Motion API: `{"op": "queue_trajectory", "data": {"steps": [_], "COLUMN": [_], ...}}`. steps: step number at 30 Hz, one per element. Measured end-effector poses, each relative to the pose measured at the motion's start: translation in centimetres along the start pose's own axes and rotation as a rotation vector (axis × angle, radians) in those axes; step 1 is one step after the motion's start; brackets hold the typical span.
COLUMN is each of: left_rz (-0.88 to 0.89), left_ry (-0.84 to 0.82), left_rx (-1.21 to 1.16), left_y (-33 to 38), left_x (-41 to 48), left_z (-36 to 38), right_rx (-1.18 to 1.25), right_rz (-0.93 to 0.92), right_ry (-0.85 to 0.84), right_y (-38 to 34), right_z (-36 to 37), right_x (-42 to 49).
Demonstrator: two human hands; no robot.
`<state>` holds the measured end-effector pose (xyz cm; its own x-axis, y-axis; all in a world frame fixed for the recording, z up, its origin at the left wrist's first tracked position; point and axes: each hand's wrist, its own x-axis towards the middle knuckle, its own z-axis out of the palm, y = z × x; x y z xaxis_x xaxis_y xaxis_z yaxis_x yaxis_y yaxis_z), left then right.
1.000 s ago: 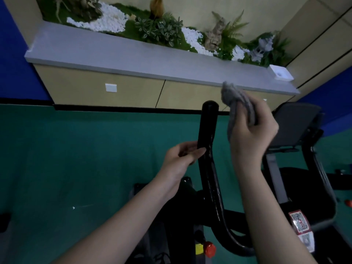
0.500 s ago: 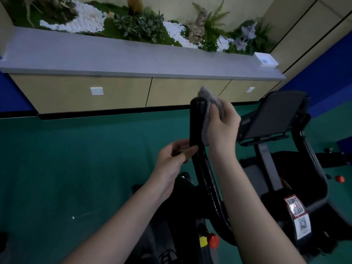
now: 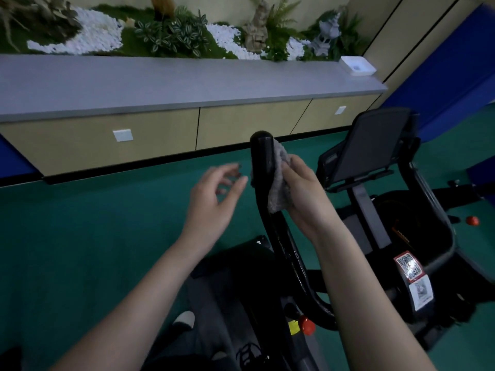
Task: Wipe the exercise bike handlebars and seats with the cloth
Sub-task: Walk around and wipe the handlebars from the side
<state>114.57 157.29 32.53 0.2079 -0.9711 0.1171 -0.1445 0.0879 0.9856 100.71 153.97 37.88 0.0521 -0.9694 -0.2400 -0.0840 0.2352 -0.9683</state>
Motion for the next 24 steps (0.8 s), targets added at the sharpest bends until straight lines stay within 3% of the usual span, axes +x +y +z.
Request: {"op": "queue_trajectory", "data": {"steps": [3, 8, 12, 16, 20, 24], "left_rz": [0.230, 0.209, 0.228, 0.250, 0.376, 0.703], "left_ry": [0.030, -0.039, -0.032, -0.064, -0.076, -0.110], "left_rx": [0.139, 0.112, 0.078, 0.117, 0.266, 0.567], "left_y": [1.2, 3.4, 3.7, 4.0, 4.0, 4.3], "left_x": [2.0, 4.5, 4.8, 5.1, 5.3, 5.9], "left_z": [-0.4, 0.9, 0.9, 0.5, 0.0, -0.3], "right_rx": [-0.081, -0.495, -0.675, -0.661, -0.758, -0.897], "right_rz": [-0.043, -0.305, -0.318, -0.403, -0.466, -0.387], "right_ry": [0.069, 0.286, 0.345, 0.515, 0.467, 0.386], "right_y": [0.2, 0.9, 1.4, 0.8, 1.2, 2.2], "right_z": [0.2, 0.7, 0.2, 1.0, 2.8, 0.8], "right_x": [-1.1, -3.7, -5.3, -5.3, -5.6, -6.9]}}
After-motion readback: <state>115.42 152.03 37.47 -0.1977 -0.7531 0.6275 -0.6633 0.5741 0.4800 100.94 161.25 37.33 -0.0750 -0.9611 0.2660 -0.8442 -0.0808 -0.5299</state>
